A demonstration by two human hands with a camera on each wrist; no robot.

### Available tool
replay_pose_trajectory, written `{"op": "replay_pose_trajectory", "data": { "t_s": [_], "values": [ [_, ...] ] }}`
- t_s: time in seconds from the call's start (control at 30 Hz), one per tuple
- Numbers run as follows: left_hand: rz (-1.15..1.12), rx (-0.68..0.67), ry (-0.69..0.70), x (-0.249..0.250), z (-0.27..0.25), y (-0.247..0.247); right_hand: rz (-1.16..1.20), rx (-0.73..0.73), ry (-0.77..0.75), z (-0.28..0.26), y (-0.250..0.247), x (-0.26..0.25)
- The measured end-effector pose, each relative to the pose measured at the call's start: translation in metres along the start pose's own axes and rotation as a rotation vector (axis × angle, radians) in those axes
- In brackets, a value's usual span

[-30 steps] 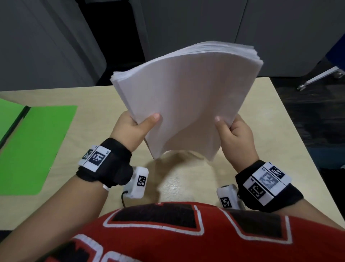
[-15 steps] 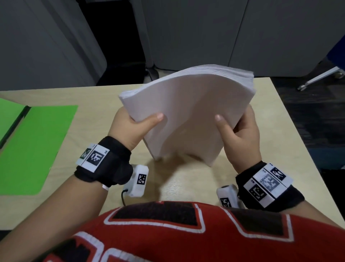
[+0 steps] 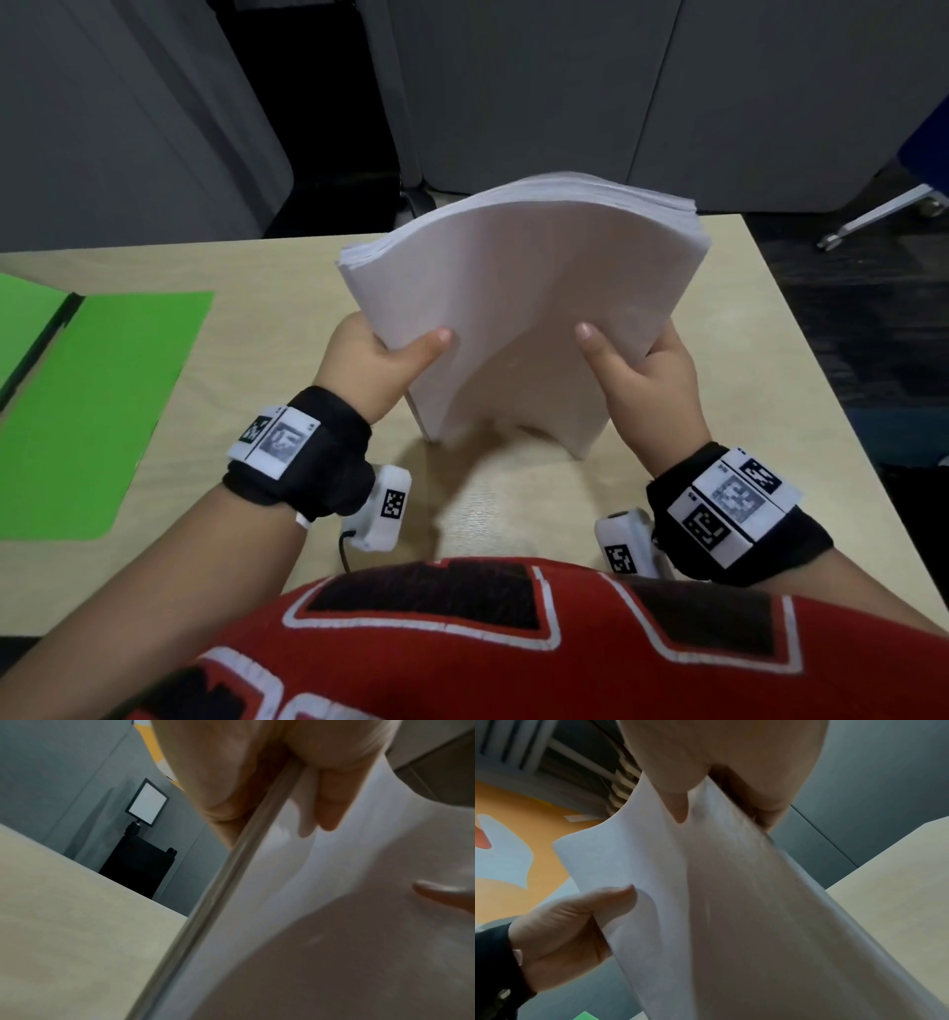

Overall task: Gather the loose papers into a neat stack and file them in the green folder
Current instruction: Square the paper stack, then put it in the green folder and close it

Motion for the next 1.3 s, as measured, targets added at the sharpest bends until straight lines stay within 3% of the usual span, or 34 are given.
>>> {"op": "replay_pose_trajectory", "data": {
  "t_s": [0.17, 0.4, 0.63, 0.8, 0.93, 1.13, 1.2, 1.3],
  "values": [
    [0.025, -0.012, 0.023, 0.014, -0.004, 0.003, -0.045, 0.035, 0.001, 0.000, -0.003, -0.001],
    [-0.070, 0.105, 0.288, 0.072, -0.014, -0.023, 0.022, 0.083, -0.376, -0.014, -0.008, -0.060],
    [0.188, 0.117, 0.432, 0.087, -0.028, -0.014, -0.034, 0.147, -0.558, -0.027, -0.010, -0.075],
    [0.223, 0.099, 0.448, 0.088, -0.029, -0.006, -0.103, 0.106, -0.681, -0.033, -0.001, -0.081],
    [0.133, 0.022, 0.379, 0.076, -0.023, -0.001, -0.094, 0.121, -0.565, -0.030, -0.004, -0.075],
    [0.114, -0.089, 0.072, 0.016, -0.014, 0.018, -0.106, 0.059, -0.003, -0.010, -0.004, -0.007],
    [0.074, -0.090, 0.023, 0.008, -0.013, 0.019, -0.077, 0.063, 0.026, -0.009, -0.005, -0.001],
    [-0.034, -0.057, 0.045, 0.017, -0.011, 0.009, -0.024, 0.099, -0.109, -0.011, -0.009, -0.017]
  ]
}}
Point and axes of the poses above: each hand's wrist, its own z-axis towards the middle knuckle, its own y-axis out of the palm, x = y × z, the point moved 8 cm from there along z, towards the middle knuckle, and after that the axes turned 8 degrees about z, right-handed, at the moved point
